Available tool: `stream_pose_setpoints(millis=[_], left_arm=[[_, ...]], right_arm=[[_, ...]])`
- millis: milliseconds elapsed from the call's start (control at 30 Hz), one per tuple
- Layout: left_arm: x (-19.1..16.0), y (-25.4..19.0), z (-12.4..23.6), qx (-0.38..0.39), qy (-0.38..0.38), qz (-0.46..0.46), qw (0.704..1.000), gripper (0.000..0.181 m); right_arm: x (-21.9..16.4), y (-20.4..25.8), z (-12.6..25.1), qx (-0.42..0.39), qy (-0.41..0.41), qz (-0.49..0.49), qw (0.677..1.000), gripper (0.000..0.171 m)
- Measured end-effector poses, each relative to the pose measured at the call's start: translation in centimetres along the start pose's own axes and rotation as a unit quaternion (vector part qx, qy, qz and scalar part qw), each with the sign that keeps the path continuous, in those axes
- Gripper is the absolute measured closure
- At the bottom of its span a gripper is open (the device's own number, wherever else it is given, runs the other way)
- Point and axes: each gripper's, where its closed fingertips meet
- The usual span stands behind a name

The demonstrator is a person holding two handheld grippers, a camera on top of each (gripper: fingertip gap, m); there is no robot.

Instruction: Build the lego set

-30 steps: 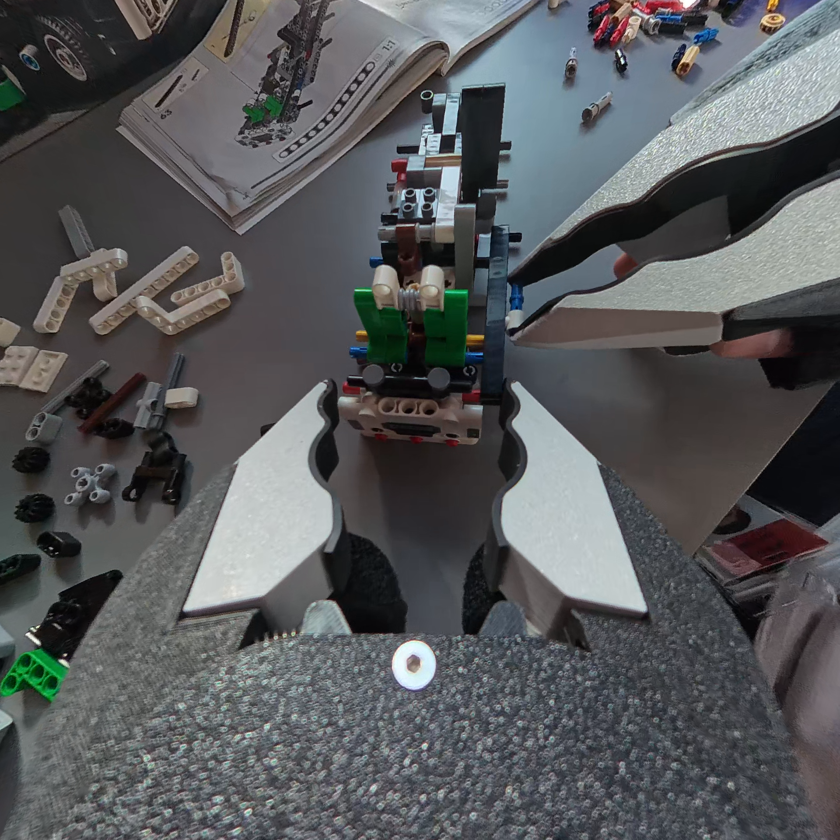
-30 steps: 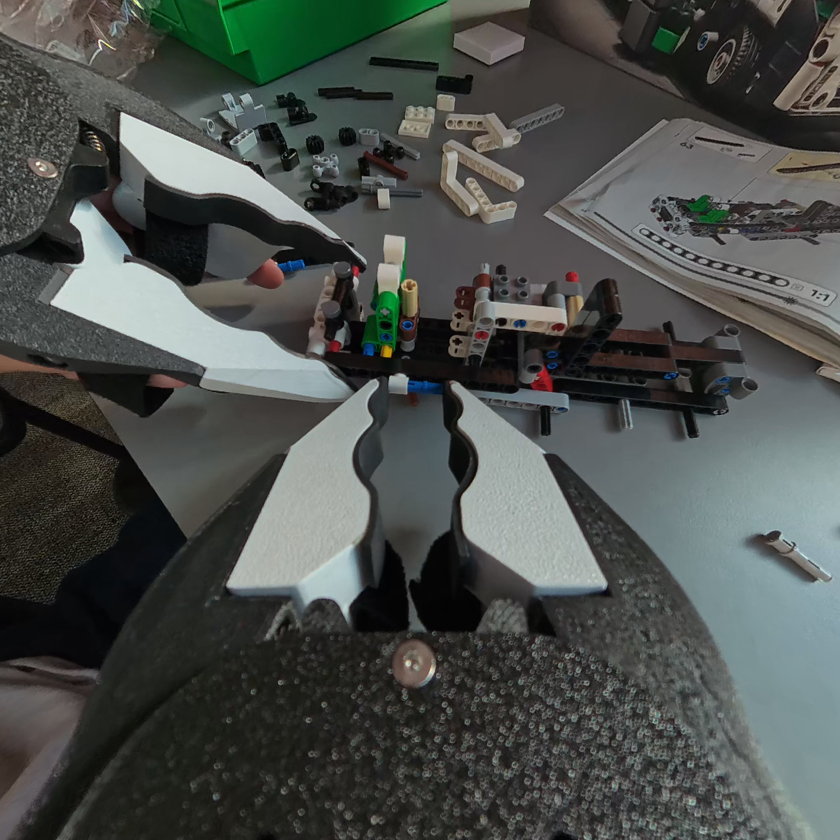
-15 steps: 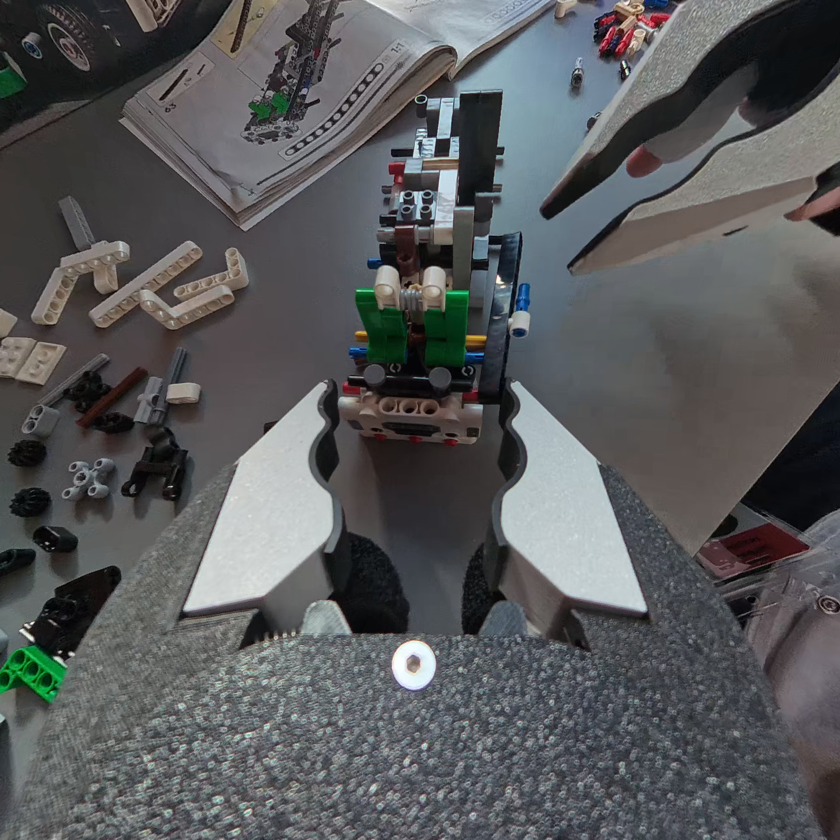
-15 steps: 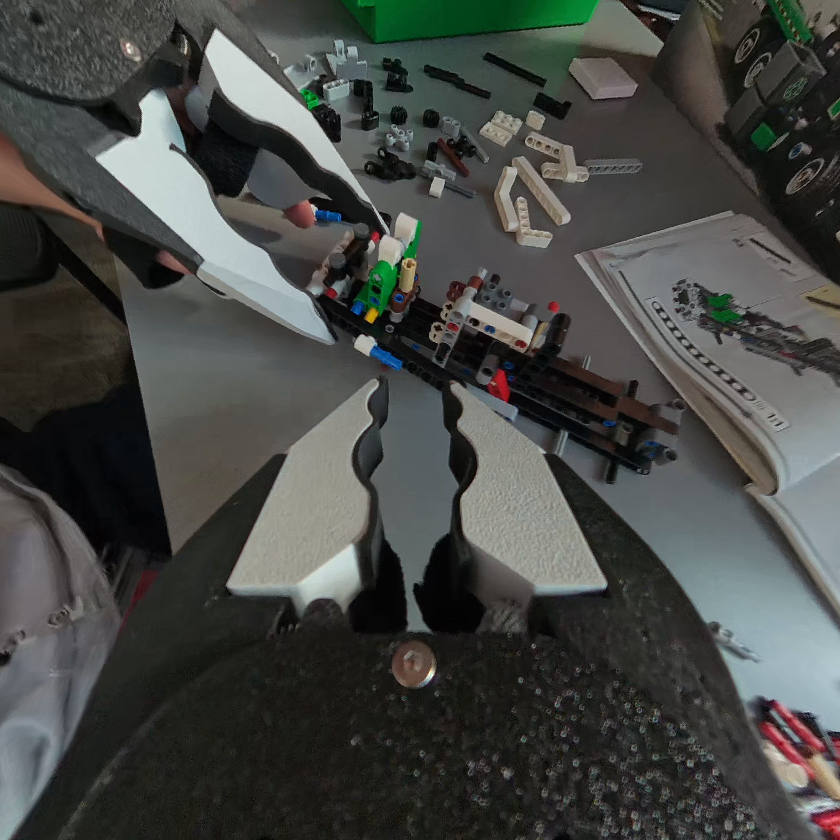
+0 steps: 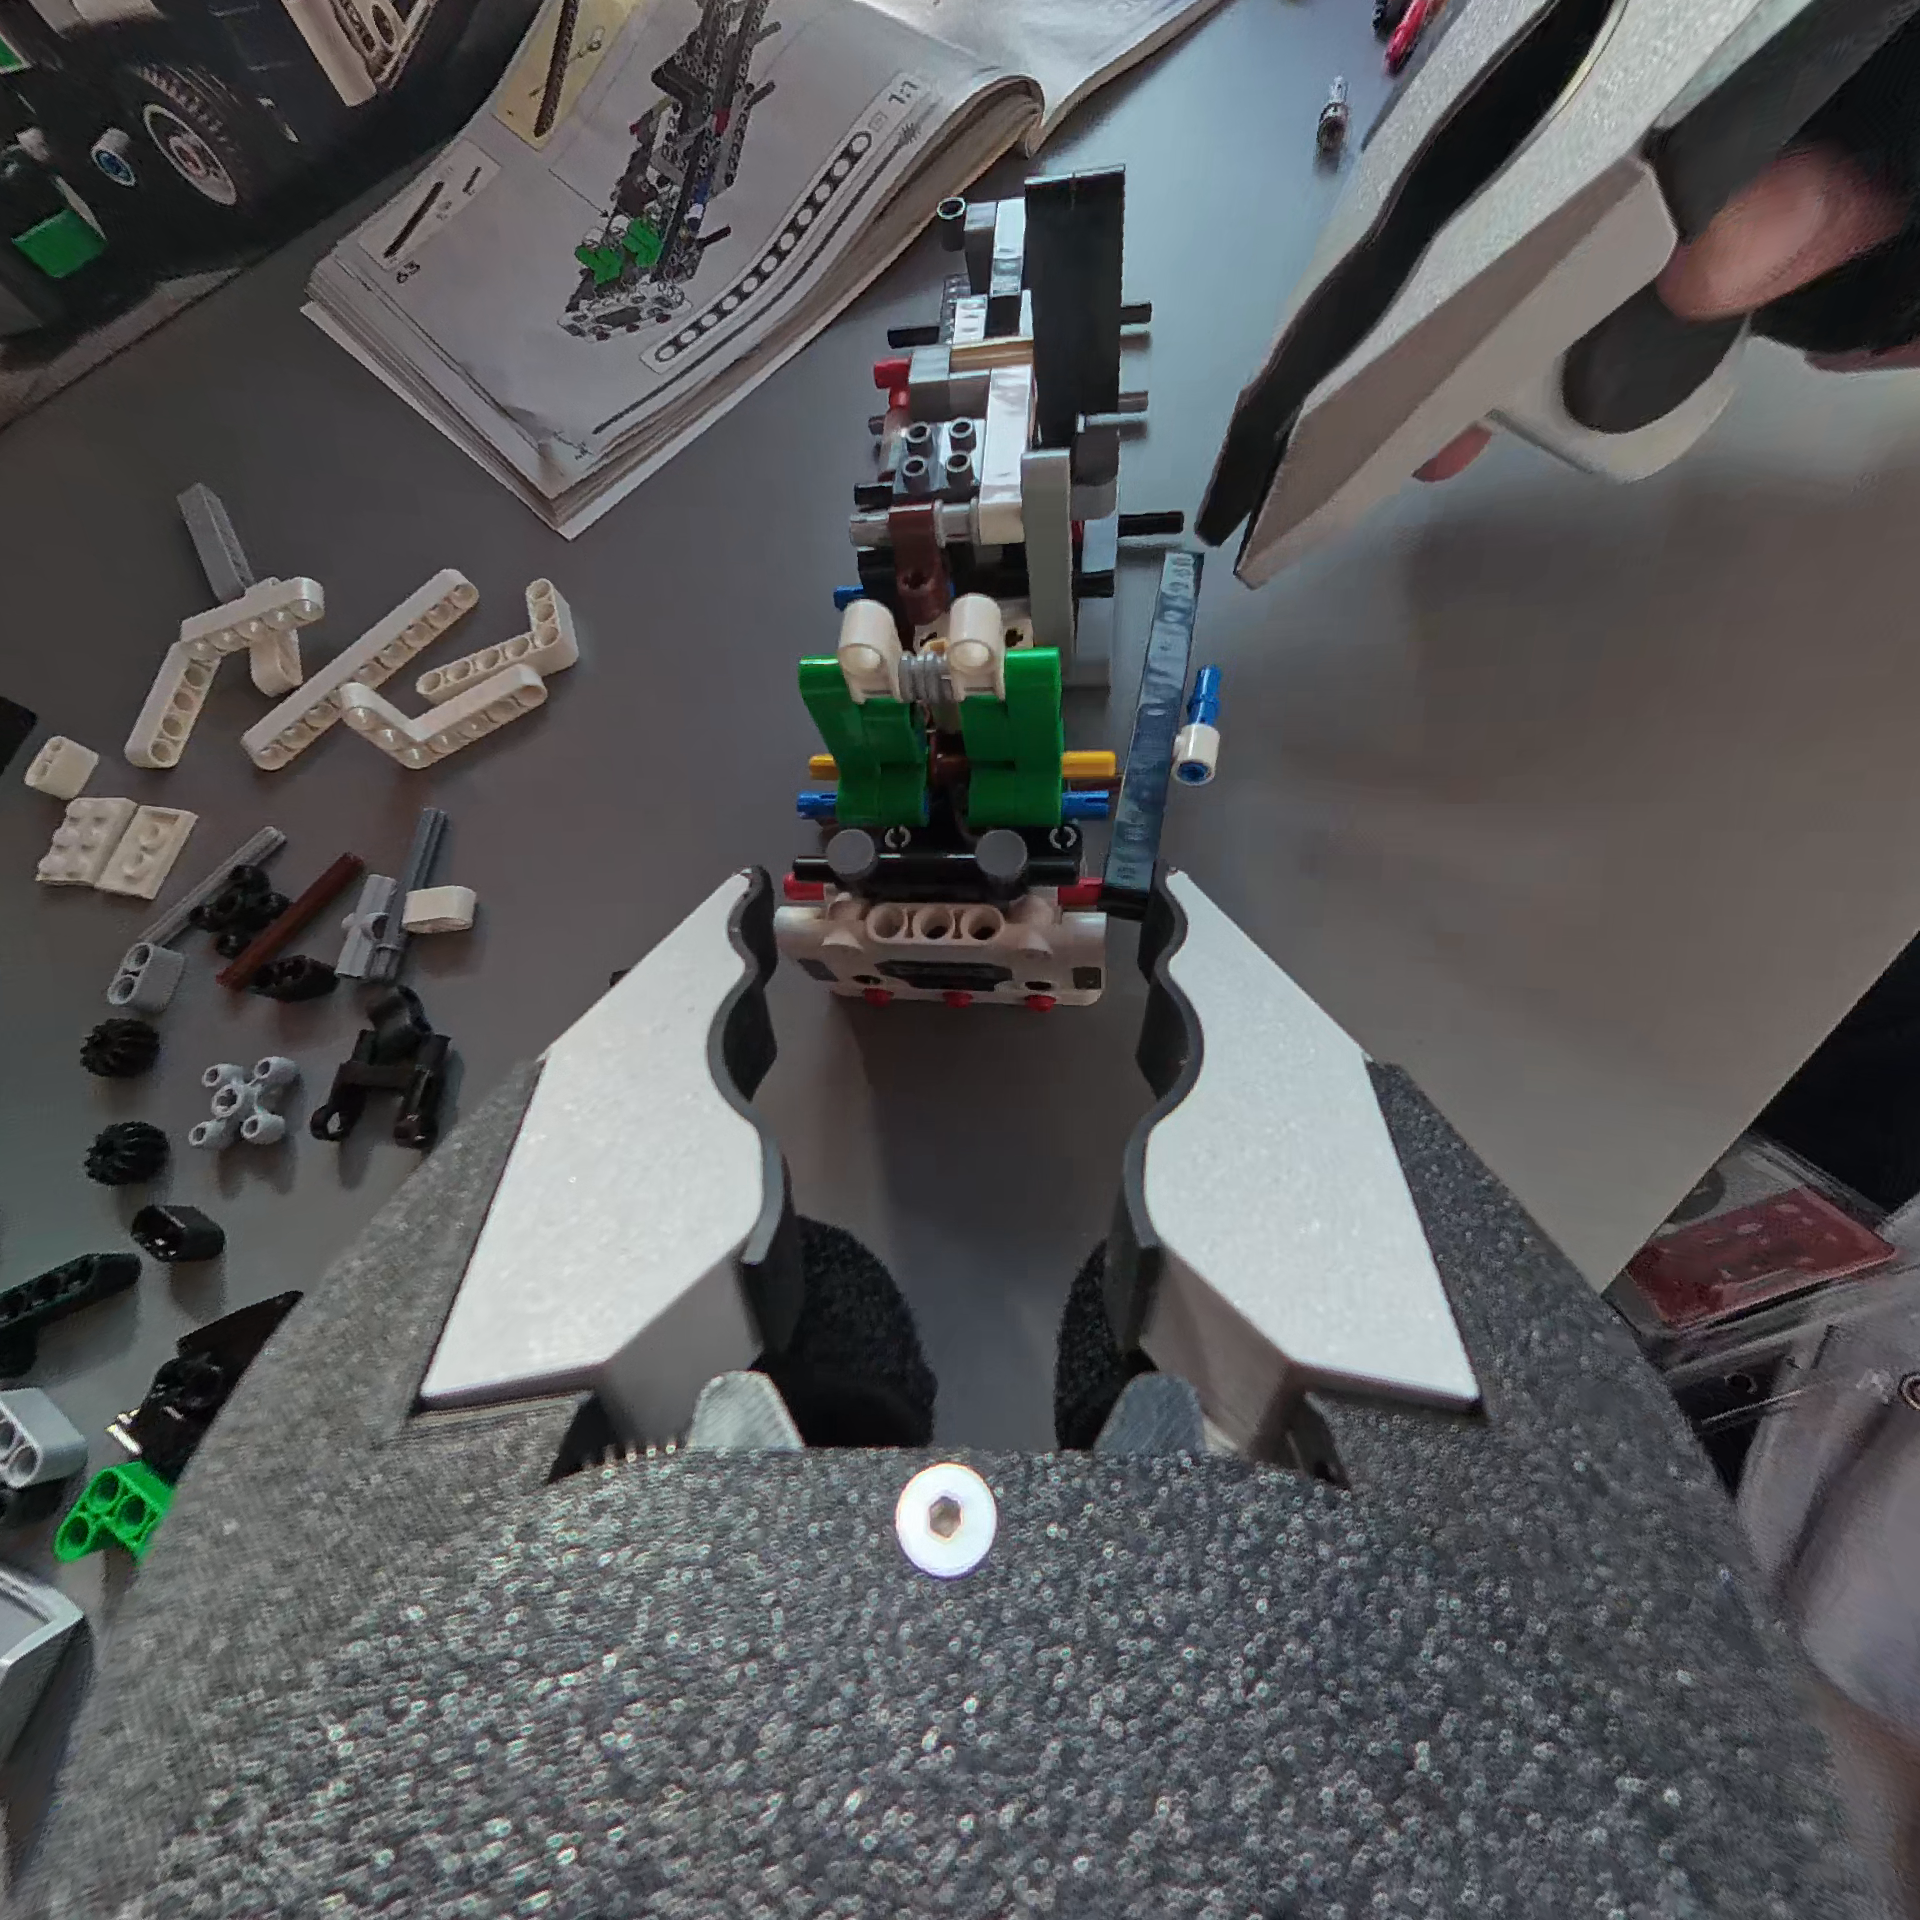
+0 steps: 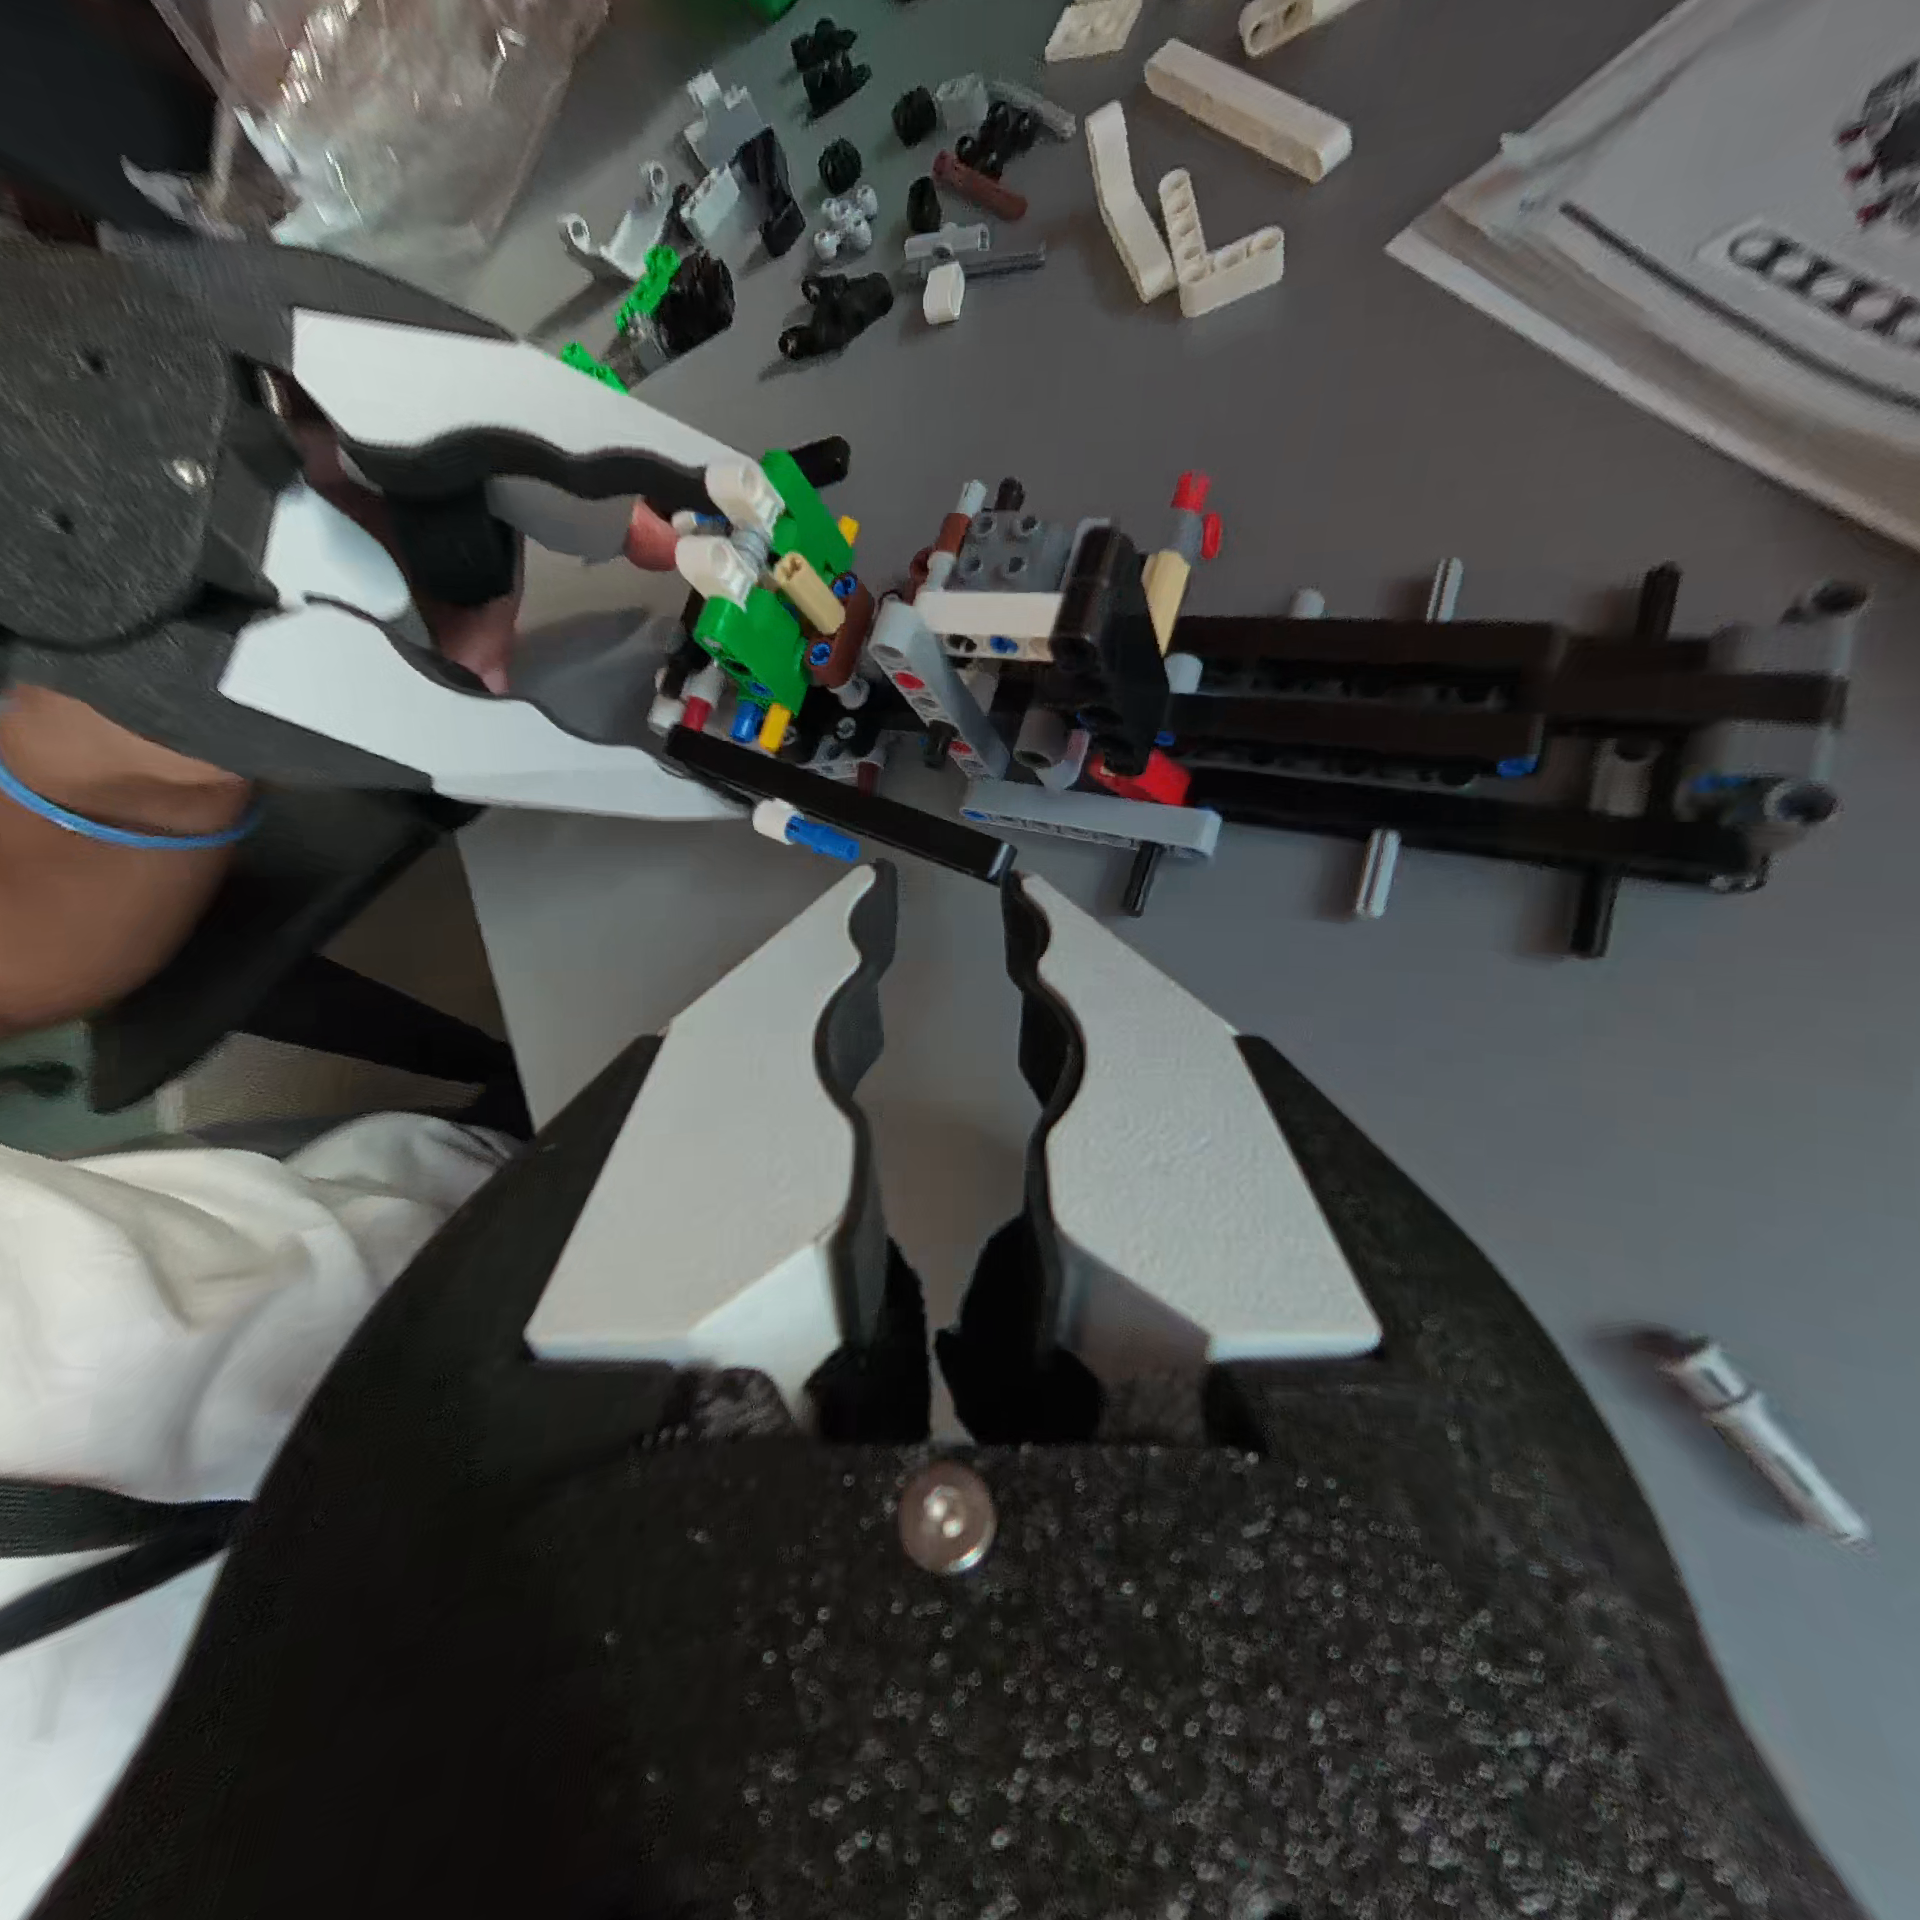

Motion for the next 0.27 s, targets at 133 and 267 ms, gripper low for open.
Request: stream_pose_setpoints(millis=[133,267], left_arm=[[0.0,0.0,0.0,0.001,0.0,-0.005,1.0,0.112],[0.0,0.0,0.0,0.0,0.0,-0.003,1.0,0.112]], right_arm=[[-0.6,1.6,-0.2,0.031,-0.016,-0.142,0.989,0.145],[-1.0,2.9,-0.3,0.031,-0.027,-0.151,0.988,0.146]])
Point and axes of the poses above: each gripper's, where its closed fingertips meet, z back along the fingers, x out of its top, y = z × x across the jaws, and after that the axes turned 15 degrees about -y, right-handed
